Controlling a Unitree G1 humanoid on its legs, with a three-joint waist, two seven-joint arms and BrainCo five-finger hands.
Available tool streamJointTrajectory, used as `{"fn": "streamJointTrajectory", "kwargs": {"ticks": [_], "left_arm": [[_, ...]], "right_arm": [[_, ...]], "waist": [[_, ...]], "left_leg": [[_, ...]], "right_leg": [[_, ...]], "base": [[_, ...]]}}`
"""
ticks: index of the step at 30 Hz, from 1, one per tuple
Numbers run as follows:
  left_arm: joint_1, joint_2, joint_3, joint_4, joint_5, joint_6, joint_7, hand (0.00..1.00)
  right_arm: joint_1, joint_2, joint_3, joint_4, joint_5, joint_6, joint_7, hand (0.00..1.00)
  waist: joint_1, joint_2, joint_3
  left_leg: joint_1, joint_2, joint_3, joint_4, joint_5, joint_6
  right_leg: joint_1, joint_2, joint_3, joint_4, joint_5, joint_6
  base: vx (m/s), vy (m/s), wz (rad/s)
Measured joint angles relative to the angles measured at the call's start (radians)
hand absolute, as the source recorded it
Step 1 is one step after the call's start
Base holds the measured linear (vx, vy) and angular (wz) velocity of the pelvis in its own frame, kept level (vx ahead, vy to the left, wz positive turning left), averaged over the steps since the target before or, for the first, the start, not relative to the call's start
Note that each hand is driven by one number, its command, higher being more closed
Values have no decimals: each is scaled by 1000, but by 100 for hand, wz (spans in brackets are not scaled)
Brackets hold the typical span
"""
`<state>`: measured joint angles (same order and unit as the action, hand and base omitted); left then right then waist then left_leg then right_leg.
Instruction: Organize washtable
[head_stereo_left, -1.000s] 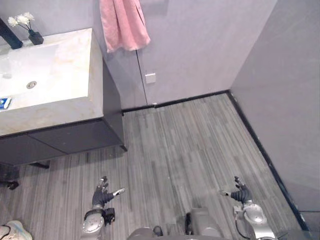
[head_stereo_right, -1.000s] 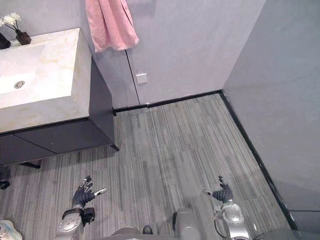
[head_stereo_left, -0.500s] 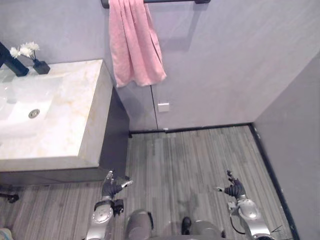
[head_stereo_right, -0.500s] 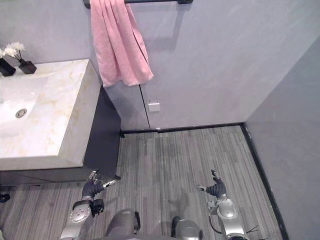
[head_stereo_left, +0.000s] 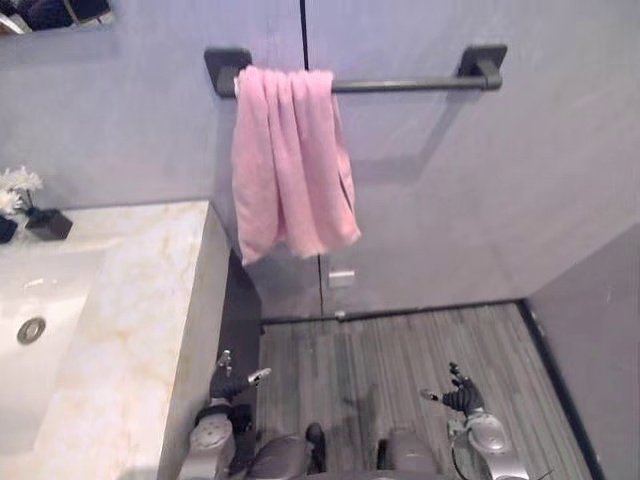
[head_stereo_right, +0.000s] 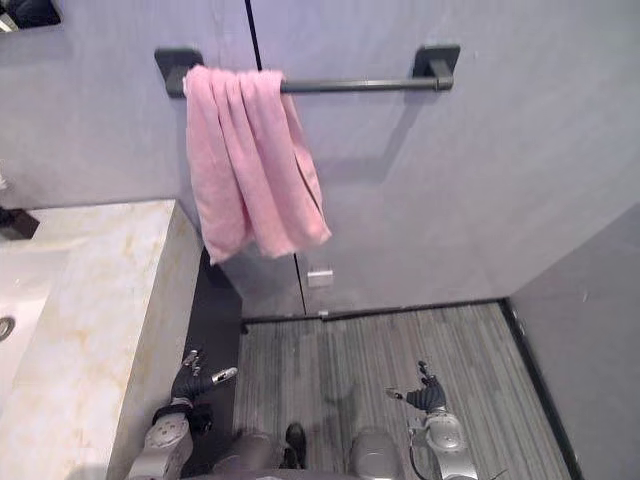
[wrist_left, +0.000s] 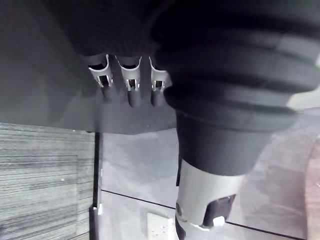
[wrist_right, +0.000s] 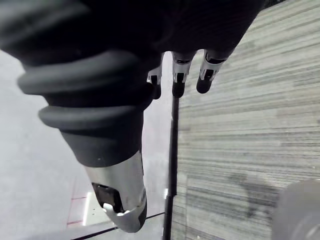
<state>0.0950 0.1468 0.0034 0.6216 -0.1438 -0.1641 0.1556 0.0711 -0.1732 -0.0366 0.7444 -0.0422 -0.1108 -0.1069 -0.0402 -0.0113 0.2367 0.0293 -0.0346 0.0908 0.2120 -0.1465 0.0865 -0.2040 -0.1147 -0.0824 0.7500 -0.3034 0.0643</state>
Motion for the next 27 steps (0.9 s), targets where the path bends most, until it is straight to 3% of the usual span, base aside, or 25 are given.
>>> {"fn": "streamJointTrajectory", "kwargs": {"ticks": [2, 3, 5, 6, 7, 9, 12, 15, 17, 22, 27], "left_arm": [[-6, 6, -2, -2, 1, 0, 0, 0], [0, 22, -1, -3, 6, -1, 0, 0], [11, 5, -1, 3, 11, 1, 0, 0], [10, 1, 0, -1, 11, 1, -1, 0], [11, -11, -1, -8, 11, 1, -1, 0], [22, -28, -2, -23, 11, 2, -4, 0], [30, -30, -5, -30, 11, 2, -20, 0], [34, -29, -6, -61, 9, 2, -21, 0], [32, -27, -14, -69, 8, 2, -22, 0], [50, -21, -15, -151, 8, 1, -24, 0], [92, -19, -21, -324, 8, -1, -24, 0]], "right_arm": [[3, 2, -1, 0, 0, 0, 0, 0], [34, 13, -3, 1, 1, -2, -2, 0], [48, 11, -6, 16, 2, 0, -3, 0], [49, 12, -6, 13, 2, -2, -3, 0], [47, 13, -6, 14, 3, -3, -3, 0], [52, 14, -6, 15, 5, -2, -3, 0], [53, 13, -30, 14, 14, -6, -4, 0], [51, 5, -62, 14, 13, -12, -5, 0], [55, -5, -66, 21, 13, -12, -7, 0], [93, 12, -64, 5, 11, -15, -4, 0], [96, 11, -64, -21, 10, -18, -3, 0]], "waist": [[-2, -6, -4], [6, -47, -23], [0, -15, -47], [2, -10, -43], [3, 2, -37], [8, 14, -27], [13, 18, -27], [16, 31, -28], [12, 57, -22], [15, 35, -37], [9, 36, -40]], "left_leg": [[32, 10, -12, -3, -16, -33], [52, -11, -19, 0, -42, -70], [48, 39, -44, 60, -82, -107], [33, 50, -43, 94, -90, -119], [-10, 75, -35, 194, -102, -138], [-70, 117, -3, 358, -108, -145], [-83, 160, 21, 339, -121, -130], [-91, 145, -22, 116, -85, -161], [-83, 153, -38, 40, 42, -170], [-46, 91, -21, -37, 59, -141], [5, 66, -12, -101, 79, -124]], "right_leg": [[-1, 35, 18, -257, 55, 1], [9, 27, 45, -413, 247, -39], [34, 46, 2, -398, 203, -51], [45, 52, -7, -410, 196, -59], [66, 66, -20, -427, 189, -70], [128, 85, -38, -463, 182, -88], [200, 89, -42, -506, 176, -97], [204, 67, -27, -510, 175, -88], [212, 74, -19, -503, 158, -56], [218, 12, -5, -512, 151, -12], [250, 0, 0, -559, 160, 8]], "base": [[340, -99, 50], [393, -196, 52], [424, -240, 50], [285, -200, 32], [196, -168, 25], [228, -160, 19], [188, -73, 0], [112, 78, -10], [86, 172, -14], [57, 143, 2], [50, 45, -5]]}}
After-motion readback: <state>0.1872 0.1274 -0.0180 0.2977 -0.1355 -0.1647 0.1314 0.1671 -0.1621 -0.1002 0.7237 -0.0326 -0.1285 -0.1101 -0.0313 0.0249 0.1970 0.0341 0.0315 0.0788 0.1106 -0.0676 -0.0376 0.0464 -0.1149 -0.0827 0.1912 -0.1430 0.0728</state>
